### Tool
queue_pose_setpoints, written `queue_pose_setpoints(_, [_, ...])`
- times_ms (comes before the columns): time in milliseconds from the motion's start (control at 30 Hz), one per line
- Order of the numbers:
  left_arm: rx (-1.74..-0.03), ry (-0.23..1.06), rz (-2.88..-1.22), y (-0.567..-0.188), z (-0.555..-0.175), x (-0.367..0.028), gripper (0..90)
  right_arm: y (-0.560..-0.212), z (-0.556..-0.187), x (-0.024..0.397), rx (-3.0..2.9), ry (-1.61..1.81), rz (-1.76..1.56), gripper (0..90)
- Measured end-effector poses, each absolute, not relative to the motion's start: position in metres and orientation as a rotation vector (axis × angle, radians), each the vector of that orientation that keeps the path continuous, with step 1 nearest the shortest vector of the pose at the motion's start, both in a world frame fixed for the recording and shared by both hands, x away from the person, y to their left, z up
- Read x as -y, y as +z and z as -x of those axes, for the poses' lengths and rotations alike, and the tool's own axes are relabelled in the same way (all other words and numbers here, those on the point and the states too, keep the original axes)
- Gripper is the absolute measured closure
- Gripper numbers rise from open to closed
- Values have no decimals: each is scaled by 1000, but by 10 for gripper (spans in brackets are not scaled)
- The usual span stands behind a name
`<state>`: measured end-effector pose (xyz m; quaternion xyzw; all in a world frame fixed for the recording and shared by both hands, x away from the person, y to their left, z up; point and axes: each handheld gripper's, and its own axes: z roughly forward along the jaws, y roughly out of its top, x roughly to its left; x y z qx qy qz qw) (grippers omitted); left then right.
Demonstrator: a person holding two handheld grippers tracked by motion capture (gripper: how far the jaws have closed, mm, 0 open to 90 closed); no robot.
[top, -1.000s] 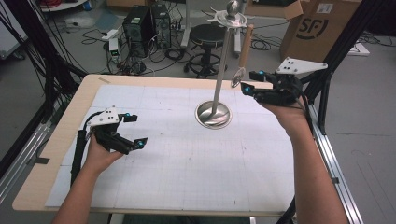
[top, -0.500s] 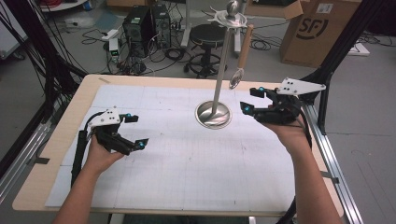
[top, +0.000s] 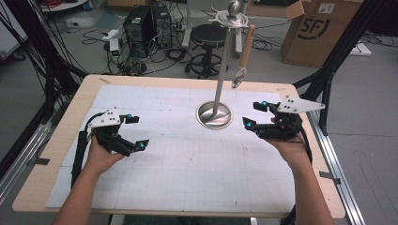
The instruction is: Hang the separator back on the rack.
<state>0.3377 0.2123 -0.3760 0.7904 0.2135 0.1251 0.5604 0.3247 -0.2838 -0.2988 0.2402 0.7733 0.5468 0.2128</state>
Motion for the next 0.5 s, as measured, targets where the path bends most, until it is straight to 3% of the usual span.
queue_pose_setpoints(500, [-500,295,-1874,-377,-337,-211,17,-343,-310,291,-2141,1579,-726,287])
